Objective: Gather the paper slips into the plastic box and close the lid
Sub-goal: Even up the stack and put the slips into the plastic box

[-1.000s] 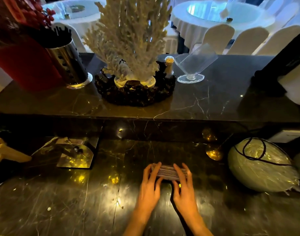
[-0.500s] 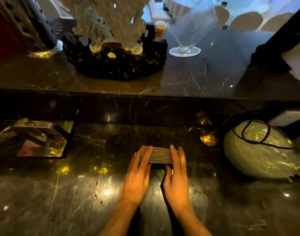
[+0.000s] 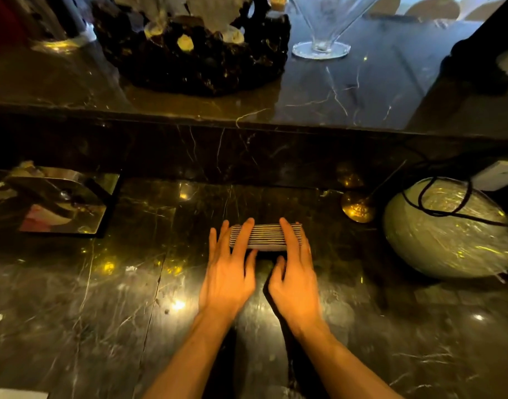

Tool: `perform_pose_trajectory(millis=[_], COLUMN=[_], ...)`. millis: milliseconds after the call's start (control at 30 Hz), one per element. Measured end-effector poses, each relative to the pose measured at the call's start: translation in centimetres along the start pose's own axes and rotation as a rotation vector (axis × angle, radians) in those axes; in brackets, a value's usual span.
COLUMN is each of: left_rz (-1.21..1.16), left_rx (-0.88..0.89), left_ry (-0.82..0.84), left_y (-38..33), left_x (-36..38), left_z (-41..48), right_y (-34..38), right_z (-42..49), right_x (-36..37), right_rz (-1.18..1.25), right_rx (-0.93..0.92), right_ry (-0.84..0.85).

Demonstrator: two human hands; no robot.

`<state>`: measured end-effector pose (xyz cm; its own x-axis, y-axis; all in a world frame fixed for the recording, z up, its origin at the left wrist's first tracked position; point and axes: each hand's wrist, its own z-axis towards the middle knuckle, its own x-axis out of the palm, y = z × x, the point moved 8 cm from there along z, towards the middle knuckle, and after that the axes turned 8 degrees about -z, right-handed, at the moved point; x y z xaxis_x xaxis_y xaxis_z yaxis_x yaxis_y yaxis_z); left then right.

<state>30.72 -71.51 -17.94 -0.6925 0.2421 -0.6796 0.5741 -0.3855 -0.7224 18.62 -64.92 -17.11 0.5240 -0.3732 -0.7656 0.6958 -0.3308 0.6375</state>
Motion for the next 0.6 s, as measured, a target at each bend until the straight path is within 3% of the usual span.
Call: perform_pose_trajectory(millis=[233,600], left_rz=[0.198,-0.058], left_rx=[0.049,-0.085], left_ry=[-0.054,0.034], left_y=[-0.9,-0.1], left_x=[-0.5,-1.1], left_z=[0.0,0.4], right_y=[-0.1,0.1], right_z=[-0.2,0.0], right_x=[-0.1,-0.8], right_rz=[-0.015,0.056], right_rx=[-0.006,0.005], right_ry=[0.008,-0.009])
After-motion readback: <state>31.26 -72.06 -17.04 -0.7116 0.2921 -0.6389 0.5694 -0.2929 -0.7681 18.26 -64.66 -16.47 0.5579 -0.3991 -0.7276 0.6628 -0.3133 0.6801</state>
